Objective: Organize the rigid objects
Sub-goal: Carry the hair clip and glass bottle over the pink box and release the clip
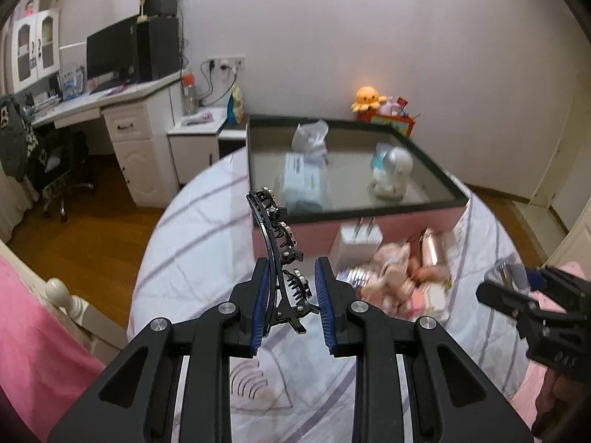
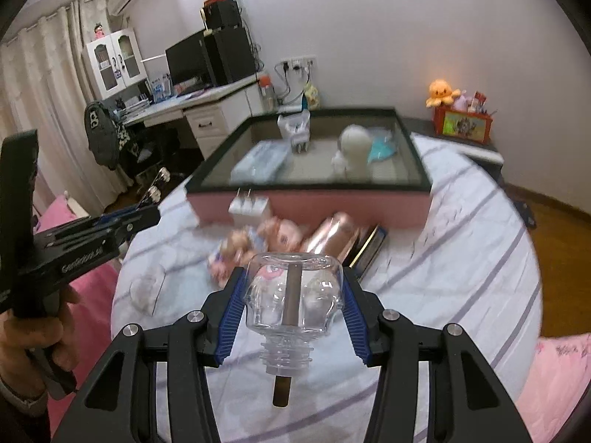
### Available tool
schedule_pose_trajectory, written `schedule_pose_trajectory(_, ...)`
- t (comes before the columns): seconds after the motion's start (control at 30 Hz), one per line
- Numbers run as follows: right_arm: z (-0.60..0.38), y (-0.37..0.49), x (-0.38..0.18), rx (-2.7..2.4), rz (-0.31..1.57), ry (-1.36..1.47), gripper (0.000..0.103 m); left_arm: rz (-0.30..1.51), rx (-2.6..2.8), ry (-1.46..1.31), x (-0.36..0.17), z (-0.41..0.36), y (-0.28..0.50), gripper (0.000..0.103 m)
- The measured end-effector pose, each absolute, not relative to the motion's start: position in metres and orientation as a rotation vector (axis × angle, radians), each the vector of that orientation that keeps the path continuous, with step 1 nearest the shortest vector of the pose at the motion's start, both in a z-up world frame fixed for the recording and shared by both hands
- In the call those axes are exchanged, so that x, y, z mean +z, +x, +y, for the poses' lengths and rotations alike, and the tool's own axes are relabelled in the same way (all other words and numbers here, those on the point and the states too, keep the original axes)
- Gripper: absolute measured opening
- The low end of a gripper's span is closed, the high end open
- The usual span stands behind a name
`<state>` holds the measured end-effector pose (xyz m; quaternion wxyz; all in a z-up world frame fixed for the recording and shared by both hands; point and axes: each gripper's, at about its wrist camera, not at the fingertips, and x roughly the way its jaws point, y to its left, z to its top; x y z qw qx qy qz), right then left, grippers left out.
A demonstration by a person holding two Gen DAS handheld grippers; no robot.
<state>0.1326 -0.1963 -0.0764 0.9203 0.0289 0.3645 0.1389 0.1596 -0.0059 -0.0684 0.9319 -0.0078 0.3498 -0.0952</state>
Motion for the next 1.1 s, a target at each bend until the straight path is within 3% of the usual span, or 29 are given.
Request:
schedule_pose_trajectory(0.53,-0.211,0.243,-0.006,0.268,0.629,0.009,0.051,0.61,-0.249,-0.016,-0.017,-0.024,0.243,0.025)
schedule_pose_trajectory(1.1,-0.196,0.362,-0.06,0.282,0.784,0.017,0.051,0.723,-0.276,-0.004,-0.063,-0.051,0.355,0.025)
